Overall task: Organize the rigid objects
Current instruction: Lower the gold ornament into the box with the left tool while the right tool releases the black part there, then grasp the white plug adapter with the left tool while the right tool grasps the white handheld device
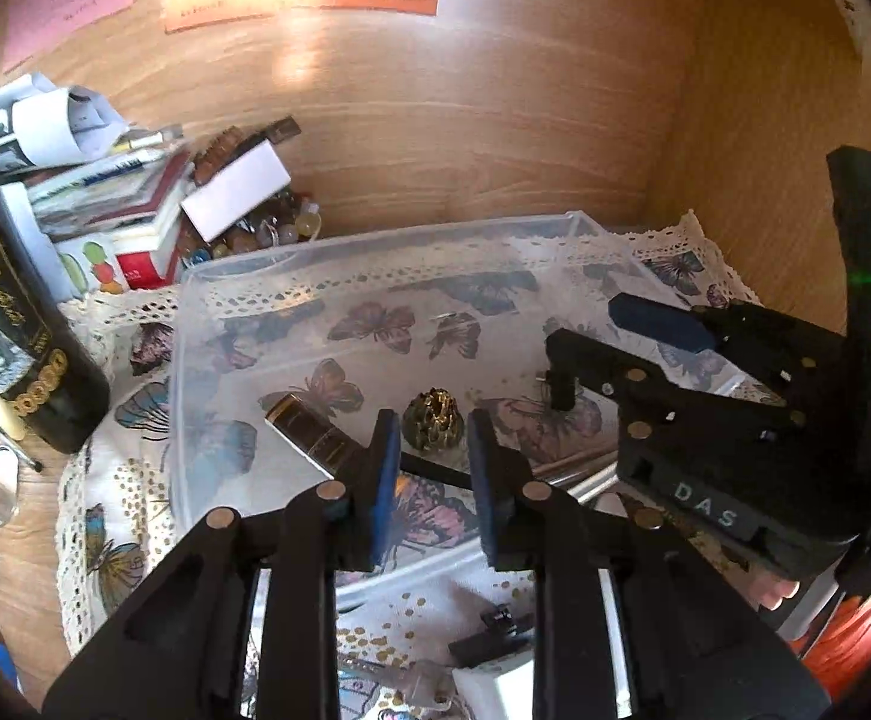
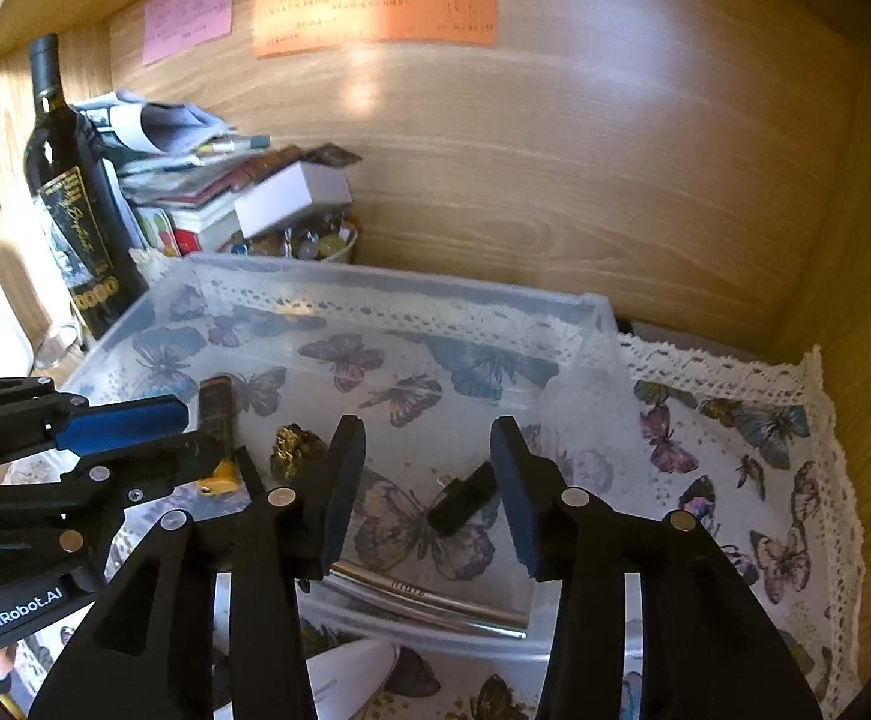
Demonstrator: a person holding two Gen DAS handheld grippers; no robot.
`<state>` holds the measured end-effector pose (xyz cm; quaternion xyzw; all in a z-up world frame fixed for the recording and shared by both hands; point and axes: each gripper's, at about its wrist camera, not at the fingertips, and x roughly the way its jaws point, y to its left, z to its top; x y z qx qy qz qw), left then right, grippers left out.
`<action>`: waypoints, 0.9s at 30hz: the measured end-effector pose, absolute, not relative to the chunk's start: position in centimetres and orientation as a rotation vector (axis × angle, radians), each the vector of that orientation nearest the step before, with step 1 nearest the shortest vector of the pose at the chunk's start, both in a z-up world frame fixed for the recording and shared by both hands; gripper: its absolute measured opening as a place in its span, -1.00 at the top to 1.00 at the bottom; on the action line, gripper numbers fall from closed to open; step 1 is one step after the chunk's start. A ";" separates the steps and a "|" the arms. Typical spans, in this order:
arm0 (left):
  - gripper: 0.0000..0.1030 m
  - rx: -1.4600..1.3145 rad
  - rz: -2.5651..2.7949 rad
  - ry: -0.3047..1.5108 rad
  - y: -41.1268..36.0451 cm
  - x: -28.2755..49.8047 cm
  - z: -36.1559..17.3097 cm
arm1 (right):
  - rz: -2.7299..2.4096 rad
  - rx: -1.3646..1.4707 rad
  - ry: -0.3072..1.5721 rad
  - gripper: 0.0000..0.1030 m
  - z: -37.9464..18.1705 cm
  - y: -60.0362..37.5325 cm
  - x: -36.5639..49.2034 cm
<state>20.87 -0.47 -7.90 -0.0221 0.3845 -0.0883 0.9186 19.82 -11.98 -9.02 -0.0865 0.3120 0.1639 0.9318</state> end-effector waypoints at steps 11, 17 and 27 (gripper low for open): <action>-0.21 -0.046 -0.132 0.637 0.7 15.6 -4.2 | 0.351 -0.186 0.487 -0.29 -6.1 -12.4 14.2; -0.64 -0.037 -0.078 0.571 1.9 11.8 -3.6 | 0.396 -0.180 0.508 -0.33 -7.8 -11.8 11.7; -0.66 -0.032 -0.036 0.616 3.3 8.6 -6.4 | 0.479 -0.170 0.657 -0.34 -12.7 -10.0 9.3</action>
